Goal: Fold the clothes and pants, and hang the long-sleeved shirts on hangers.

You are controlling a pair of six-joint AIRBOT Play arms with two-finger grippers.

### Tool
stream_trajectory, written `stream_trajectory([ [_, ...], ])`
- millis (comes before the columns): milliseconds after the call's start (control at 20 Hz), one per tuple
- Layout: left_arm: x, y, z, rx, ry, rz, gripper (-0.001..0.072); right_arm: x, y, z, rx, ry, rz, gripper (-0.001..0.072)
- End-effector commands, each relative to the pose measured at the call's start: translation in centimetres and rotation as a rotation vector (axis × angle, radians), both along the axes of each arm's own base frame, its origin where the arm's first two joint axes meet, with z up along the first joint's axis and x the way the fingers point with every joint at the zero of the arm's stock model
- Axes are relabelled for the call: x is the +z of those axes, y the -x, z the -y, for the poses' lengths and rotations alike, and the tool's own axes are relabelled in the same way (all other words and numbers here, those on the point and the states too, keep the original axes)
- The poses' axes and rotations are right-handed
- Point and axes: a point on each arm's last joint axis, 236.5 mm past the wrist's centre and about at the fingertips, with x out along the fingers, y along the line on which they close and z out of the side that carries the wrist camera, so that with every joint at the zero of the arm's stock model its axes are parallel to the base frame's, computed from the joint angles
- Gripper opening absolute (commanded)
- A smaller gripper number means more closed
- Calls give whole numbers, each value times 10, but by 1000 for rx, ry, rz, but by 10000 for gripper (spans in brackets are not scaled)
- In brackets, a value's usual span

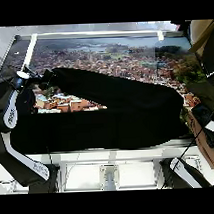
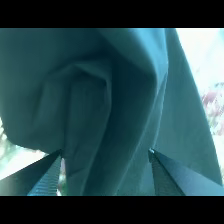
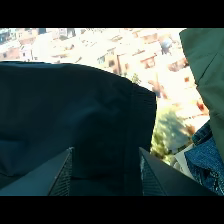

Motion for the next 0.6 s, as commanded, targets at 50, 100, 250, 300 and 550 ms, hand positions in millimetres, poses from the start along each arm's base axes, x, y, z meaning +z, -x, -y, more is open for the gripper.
stream_trajectory([
  [50,2,-5,-15,85,26,7,582,0,0,0,0,1,2,450],
  [100,-1,-7,-15,112,40,3,581,0,0,0,0,0,2,450],
  [250,-15,-9,-8,143,75,-23,581,0,0,0,-1,0,2,451],
  [300,-16,-12,-4,151,93,-20,580,0,0,0,-1,0,2,451],
  [550,-11,-27,1,203,122,34,204,0,0,0,-1,0,2,450],
])
